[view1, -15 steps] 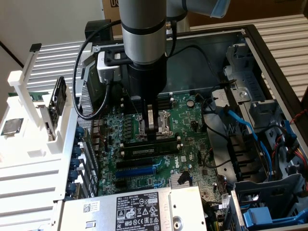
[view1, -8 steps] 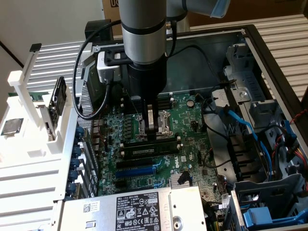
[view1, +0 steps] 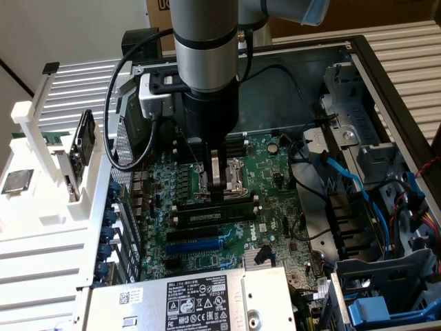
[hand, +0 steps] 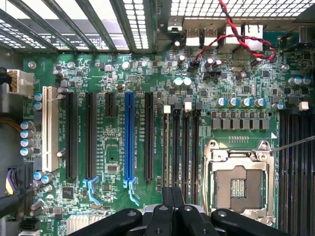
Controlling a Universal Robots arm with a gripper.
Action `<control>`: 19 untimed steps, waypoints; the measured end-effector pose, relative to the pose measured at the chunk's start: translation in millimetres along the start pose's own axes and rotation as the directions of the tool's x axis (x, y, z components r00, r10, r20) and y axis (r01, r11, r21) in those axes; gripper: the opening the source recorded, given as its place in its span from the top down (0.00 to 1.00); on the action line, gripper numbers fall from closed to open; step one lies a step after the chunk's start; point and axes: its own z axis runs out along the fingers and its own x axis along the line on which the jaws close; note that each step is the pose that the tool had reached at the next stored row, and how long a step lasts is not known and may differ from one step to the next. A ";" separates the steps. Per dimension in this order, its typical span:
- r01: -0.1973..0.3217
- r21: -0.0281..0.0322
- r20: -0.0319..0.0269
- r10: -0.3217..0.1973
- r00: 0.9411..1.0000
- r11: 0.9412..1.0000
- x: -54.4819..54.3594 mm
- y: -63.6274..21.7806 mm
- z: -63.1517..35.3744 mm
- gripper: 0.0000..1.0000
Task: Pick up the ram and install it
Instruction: 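Press down the ram until it locks into place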
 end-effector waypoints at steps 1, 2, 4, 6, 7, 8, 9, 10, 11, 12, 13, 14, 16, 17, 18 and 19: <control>-0.014 0.000 0.000 0.014 1.000 1.000 0.0 0.0 0.0 0.90; -0.030 0.000 0.000 0.030 1.000 1.000 0.0 0.0 0.0 0.90; -0.062 0.000 0.000 0.062 0.998 0.998 0.0 0.0 0.0 0.90; -0.094 0.000 0.000 0.094 0.996 0.996 0.0 0.0 0.0 0.90; -0.110 0.000 0.000 0.110 0.994 0.994 0.0 0.0 0.0 0.90; -0.126 0.000 0.000 0.126 0.992 0.992 0.0 0.0 0.0 0.90; -0.142 0.000 0.000 0.142 0.990 0.990 0.0 0.0 0.0 0.90; -0.157 0.000 0.000 0.157 0.988 0.988 0.0 0.0 0.0 0.90; -0.173 0.000 0.000 0.173 0.985 0.985 0.0 0.0 0.0 0.90; -0.189 0.000 0.000 0.189 0.982 0.982 0.0 0.0 0.0 0.90; -0.206 0.000 0.001 0.206 0.979 0.979 0.0 0.0 0.1 0.90; -0.222 0.000 0.000 0.222 0.975 0.975 0.0 0.0 0.1 0.90; -0.254 0.000 0.000 0.254 0.967 0.967 0.0 0.0 0.3 0.90; -0.271 0.000 0.001 0.271 0.963 0.963 0.0 0.0 0.6 0.90; -0.287 0.000 0.001 0.287 0.958 0.958 0.0 0.0 0.7 0.90; -0.304 0.000 0.001 0.304 0.953 0.953 0.0 0.0 0.8 0.90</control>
